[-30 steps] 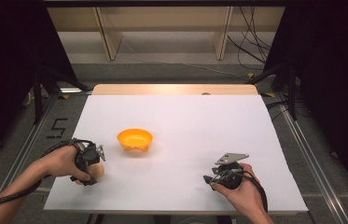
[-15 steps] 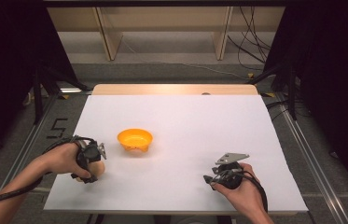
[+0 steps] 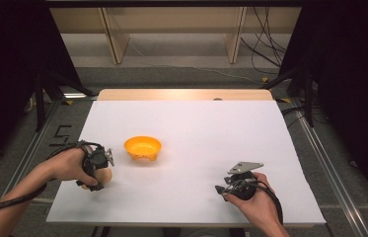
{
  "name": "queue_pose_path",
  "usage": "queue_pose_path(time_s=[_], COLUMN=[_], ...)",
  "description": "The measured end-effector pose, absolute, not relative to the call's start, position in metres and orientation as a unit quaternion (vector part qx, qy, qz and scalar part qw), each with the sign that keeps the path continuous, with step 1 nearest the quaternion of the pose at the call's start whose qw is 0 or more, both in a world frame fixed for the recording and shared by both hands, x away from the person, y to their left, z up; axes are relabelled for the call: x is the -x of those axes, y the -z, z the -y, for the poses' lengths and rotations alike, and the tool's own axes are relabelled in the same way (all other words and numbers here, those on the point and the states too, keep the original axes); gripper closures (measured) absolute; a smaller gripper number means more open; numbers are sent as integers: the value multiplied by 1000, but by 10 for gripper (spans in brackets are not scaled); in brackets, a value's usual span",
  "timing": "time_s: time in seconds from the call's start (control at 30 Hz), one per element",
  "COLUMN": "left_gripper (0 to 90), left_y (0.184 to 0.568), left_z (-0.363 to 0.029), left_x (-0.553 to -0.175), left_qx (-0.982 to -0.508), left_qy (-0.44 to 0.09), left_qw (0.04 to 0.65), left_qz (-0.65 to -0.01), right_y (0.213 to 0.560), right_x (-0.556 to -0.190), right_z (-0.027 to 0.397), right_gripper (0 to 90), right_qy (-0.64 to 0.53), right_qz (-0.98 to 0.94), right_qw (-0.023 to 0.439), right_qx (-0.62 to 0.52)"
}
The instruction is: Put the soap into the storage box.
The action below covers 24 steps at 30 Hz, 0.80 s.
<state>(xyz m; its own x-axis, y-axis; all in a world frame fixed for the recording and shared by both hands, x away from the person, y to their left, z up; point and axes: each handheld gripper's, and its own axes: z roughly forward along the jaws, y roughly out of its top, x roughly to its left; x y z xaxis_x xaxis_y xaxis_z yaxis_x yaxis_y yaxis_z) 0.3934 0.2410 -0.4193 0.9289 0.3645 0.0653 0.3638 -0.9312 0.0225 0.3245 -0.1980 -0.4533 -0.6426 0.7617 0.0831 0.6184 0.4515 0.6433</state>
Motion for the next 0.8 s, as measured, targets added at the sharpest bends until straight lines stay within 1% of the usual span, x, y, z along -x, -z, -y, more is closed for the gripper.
queue_pose_path(time_s=[0.8], left_gripper=[324], left_y=[414], left_z=[-236], left_x=[-399], left_qx=[-983], left_qy=[-39], left_qw=[13], left_qz=[-178], right_y=[453], right_x=[-324], right_z=[198], right_gripper=[528], right_qy=[-334], right_qz=[-840], right_qw=[110], right_qx=[-414])
